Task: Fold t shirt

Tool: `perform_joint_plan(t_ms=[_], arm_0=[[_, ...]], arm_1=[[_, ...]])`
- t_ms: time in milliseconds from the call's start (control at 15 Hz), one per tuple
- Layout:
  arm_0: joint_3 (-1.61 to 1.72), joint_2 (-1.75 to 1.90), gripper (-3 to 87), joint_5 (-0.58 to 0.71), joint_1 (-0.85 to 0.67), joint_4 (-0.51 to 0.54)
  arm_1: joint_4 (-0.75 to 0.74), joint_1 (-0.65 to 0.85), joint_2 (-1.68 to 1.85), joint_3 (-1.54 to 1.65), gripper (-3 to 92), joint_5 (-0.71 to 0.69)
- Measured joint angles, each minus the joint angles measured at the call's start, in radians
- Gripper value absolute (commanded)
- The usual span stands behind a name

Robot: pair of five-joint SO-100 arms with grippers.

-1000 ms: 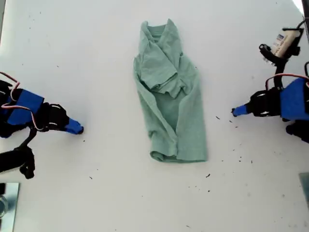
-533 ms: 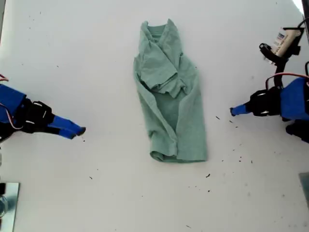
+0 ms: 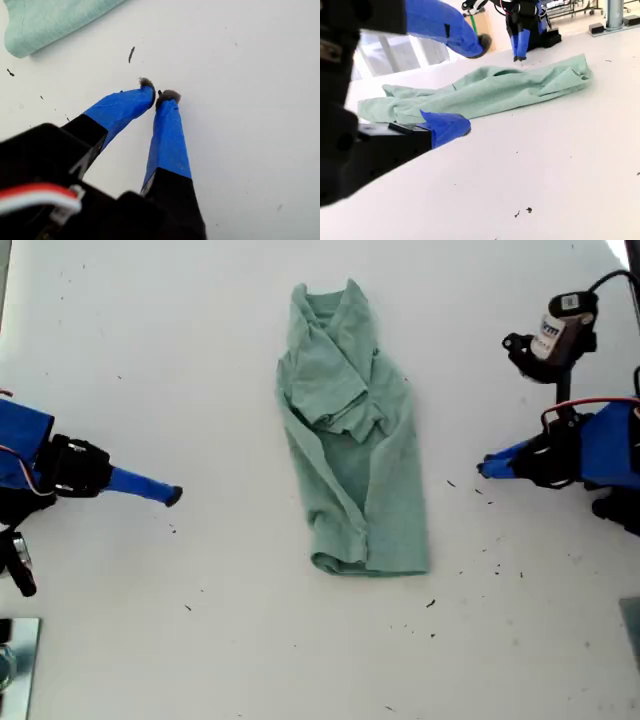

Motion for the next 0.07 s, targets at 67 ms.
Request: perform_joint_plan(t_ms=[67], arm_0=[[0.000,0.000,20.2,0.000,0.000,0.000]], arm_1=[[0.000,0.000,0.000,0.000,4.2,0.000]])
